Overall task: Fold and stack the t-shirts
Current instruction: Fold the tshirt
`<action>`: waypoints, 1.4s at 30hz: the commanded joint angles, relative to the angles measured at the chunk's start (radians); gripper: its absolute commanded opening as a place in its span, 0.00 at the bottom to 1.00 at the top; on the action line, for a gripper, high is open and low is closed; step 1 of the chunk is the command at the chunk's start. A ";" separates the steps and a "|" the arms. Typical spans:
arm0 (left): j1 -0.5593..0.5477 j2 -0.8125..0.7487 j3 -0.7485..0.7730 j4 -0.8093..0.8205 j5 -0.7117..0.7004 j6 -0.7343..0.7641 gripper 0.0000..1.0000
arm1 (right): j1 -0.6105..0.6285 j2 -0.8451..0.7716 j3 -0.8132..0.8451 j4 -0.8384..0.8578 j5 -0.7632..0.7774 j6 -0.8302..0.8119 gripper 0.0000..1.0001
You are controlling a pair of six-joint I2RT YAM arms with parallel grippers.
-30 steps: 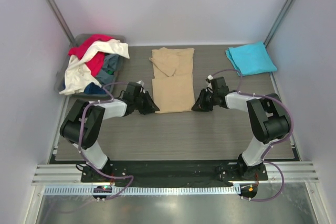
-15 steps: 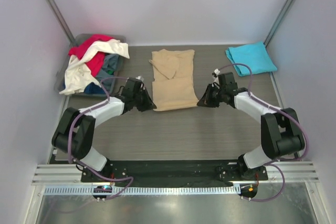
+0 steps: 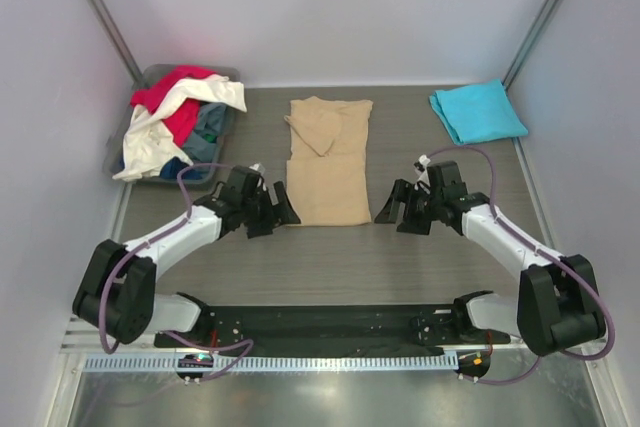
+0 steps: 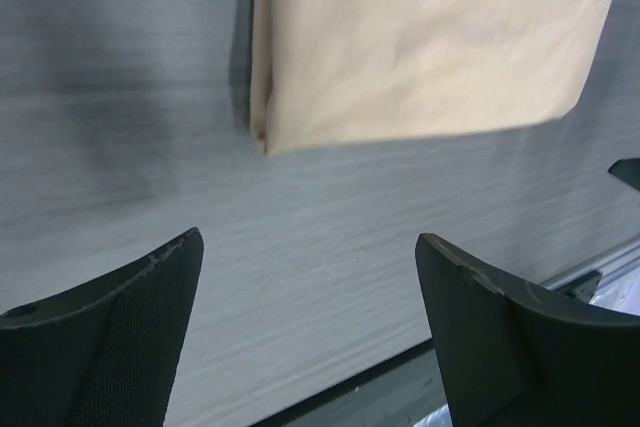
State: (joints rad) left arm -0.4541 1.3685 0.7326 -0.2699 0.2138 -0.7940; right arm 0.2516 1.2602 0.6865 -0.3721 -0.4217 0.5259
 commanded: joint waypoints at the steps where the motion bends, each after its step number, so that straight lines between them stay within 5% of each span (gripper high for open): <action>1: -0.015 -0.091 -0.039 -0.028 0.010 0.006 0.88 | 0.011 -0.062 -0.033 0.021 -0.032 0.029 0.78; 11: -0.015 -0.031 -0.073 0.082 -0.042 0.010 0.84 | 0.032 0.140 -0.039 0.277 -0.072 0.088 0.77; 16: -0.015 0.086 -0.068 0.169 -0.013 -0.004 0.67 | 0.038 0.271 0.002 0.367 -0.086 0.100 0.69; 32: -0.015 0.187 -0.059 0.253 -0.016 -0.001 0.34 | 0.051 0.386 0.001 0.460 -0.097 0.105 0.22; 37: -0.015 0.164 -0.050 0.241 -0.005 -0.002 0.00 | 0.051 0.363 0.004 0.440 -0.109 0.109 0.03; 42: -0.047 0.045 -0.074 0.176 -0.011 -0.028 0.00 | 0.051 0.188 -0.041 0.307 -0.081 0.102 0.01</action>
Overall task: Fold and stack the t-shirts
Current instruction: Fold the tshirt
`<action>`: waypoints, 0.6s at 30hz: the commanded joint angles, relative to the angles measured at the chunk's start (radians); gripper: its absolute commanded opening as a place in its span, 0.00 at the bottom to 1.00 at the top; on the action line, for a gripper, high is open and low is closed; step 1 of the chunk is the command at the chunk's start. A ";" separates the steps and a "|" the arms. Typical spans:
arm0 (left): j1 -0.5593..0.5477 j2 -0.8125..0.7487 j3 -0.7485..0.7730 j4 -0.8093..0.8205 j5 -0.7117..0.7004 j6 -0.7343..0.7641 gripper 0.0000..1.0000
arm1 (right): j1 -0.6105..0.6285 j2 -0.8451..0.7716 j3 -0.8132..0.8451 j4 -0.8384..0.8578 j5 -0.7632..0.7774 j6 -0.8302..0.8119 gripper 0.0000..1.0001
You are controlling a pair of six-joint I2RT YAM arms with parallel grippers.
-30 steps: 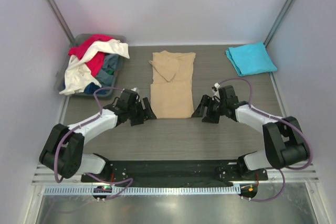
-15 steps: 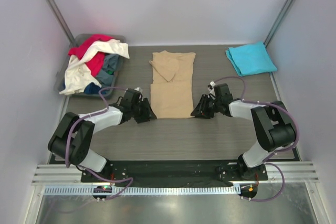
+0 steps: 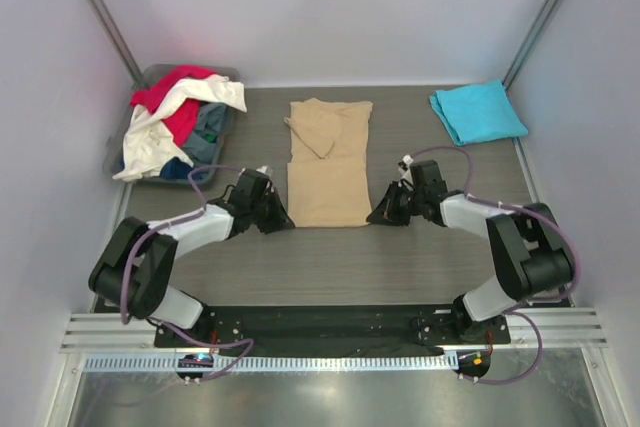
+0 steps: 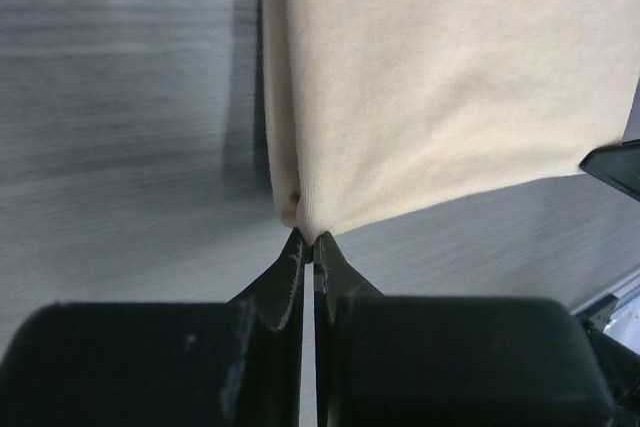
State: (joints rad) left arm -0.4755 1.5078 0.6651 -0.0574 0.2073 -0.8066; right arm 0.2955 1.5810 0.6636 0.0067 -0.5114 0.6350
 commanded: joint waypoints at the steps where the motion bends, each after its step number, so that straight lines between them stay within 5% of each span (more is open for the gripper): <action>1: -0.053 -0.160 -0.021 -0.071 -0.014 -0.025 0.00 | 0.008 -0.163 -0.024 -0.098 0.014 -0.005 0.01; 13: -0.397 -0.688 0.042 -0.528 -0.262 -0.253 0.00 | 0.057 -0.829 -0.045 -0.671 0.128 0.081 0.01; 18: -0.428 -0.808 0.186 -0.709 -0.394 -0.255 0.00 | 0.060 -0.903 0.080 -0.777 0.142 0.121 0.01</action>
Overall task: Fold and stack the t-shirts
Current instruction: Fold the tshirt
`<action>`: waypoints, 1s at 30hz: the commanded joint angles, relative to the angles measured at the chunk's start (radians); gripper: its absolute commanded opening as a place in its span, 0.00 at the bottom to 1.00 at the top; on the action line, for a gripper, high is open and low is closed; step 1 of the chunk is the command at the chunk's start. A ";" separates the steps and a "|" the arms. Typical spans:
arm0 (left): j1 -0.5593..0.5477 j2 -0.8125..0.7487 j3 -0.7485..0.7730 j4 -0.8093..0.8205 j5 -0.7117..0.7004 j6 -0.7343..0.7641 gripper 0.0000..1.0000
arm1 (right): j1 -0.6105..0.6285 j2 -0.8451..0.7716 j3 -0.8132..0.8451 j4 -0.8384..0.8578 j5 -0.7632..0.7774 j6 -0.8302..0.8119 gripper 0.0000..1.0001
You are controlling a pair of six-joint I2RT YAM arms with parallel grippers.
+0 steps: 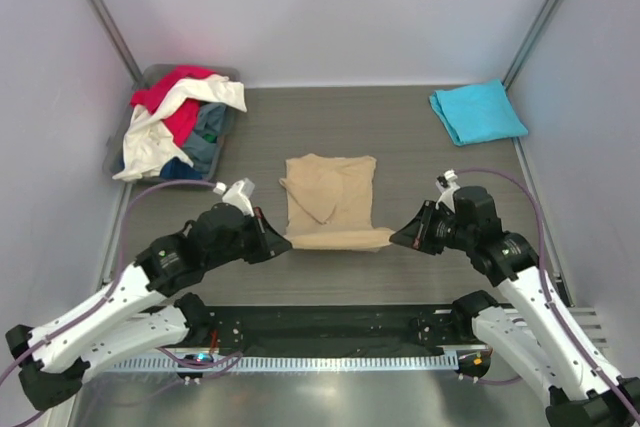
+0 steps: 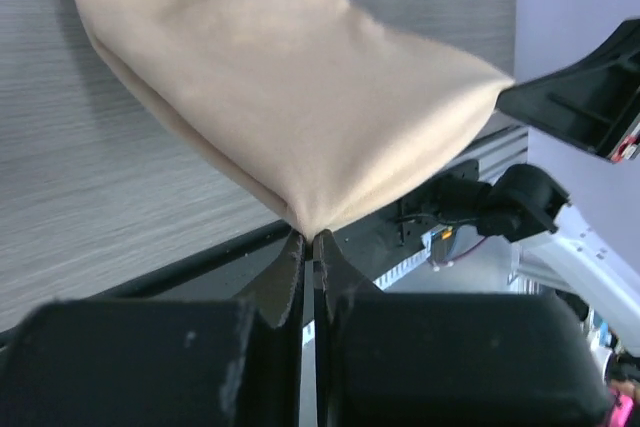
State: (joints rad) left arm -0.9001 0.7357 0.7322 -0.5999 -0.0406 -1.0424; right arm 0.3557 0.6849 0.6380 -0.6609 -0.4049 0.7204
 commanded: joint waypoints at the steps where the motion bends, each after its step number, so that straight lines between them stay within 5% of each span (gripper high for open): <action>1: -0.003 -0.033 0.145 -0.222 -0.169 -0.002 0.00 | 0.000 0.008 0.133 -0.115 0.049 0.030 0.01; 11: 0.049 0.189 0.364 -0.255 -0.279 0.197 0.00 | 0.000 0.364 0.422 -0.111 0.164 -0.113 0.01; 20: 0.400 0.433 0.426 -0.084 0.079 0.358 0.00 | -0.027 0.614 0.537 -0.071 0.199 -0.164 0.01; 30: 0.521 0.825 0.624 -0.009 0.261 0.449 0.00 | -0.121 0.850 0.595 0.049 0.143 -0.174 0.01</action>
State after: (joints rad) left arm -0.4202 1.4960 1.2816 -0.6411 0.1707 -0.6571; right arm 0.2714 1.4975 1.1854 -0.6712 -0.2859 0.5762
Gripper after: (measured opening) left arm 0.011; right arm 0.038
